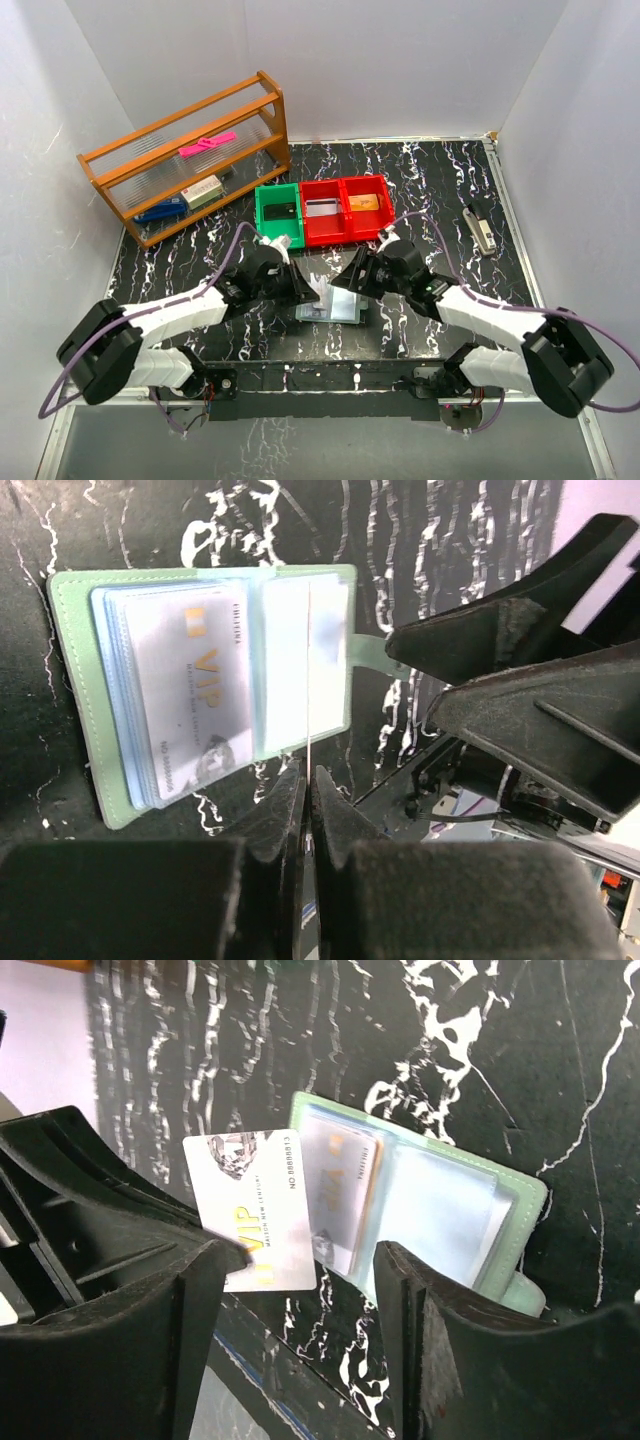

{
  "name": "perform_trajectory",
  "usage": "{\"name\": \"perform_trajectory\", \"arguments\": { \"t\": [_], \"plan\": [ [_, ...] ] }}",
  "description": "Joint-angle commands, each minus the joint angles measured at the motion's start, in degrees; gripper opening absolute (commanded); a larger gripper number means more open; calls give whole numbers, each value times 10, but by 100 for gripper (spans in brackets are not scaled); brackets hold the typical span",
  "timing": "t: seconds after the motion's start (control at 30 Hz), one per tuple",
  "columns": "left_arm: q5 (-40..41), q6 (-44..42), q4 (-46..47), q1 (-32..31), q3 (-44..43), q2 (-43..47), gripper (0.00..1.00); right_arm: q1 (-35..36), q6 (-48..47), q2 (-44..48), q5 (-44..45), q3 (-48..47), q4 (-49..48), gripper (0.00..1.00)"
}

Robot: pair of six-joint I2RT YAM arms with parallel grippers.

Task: Take the credit cards out of the card holder

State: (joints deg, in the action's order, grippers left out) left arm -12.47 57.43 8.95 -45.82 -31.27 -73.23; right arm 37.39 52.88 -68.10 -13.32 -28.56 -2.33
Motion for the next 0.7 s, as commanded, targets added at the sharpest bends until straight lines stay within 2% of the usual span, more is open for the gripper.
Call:
{"name": "perform_trajectory", "arguments": {
  "t": [0.0, 0.1, 0.17, 0.3, 0.33, 0.57, 0.67],
  "plan": [
    [18, -9, -9, 2, 14, 83, 0, 0, 4, 64, 20, 38, -104, 62],
    [18, -12, -3, 3, 22, 127, 0, -13, 7, 86, -14, 52, -134, 67],
    [11, -14, 6, 3, 26, 150, 0, -33, 15, 79, -62, 52, -149, 65],
    [-11, 0, 34, 3, 37, 175, 0, -66, 33, 38, -201, 57, -262, 62],
    [-17, 5, 41, 3, 39, 176, 0, -70, 30, 31, -227, 47, -266, 60],
    [-41, 32, 108, 3, 50, 186, 0, -75, 11, 3, -284, 7, -240, 51],
    [-43, 36, 109, 3, 46, 187, 0, -75, 25, -18, -300, 13, -263, 46]
  ]
}}
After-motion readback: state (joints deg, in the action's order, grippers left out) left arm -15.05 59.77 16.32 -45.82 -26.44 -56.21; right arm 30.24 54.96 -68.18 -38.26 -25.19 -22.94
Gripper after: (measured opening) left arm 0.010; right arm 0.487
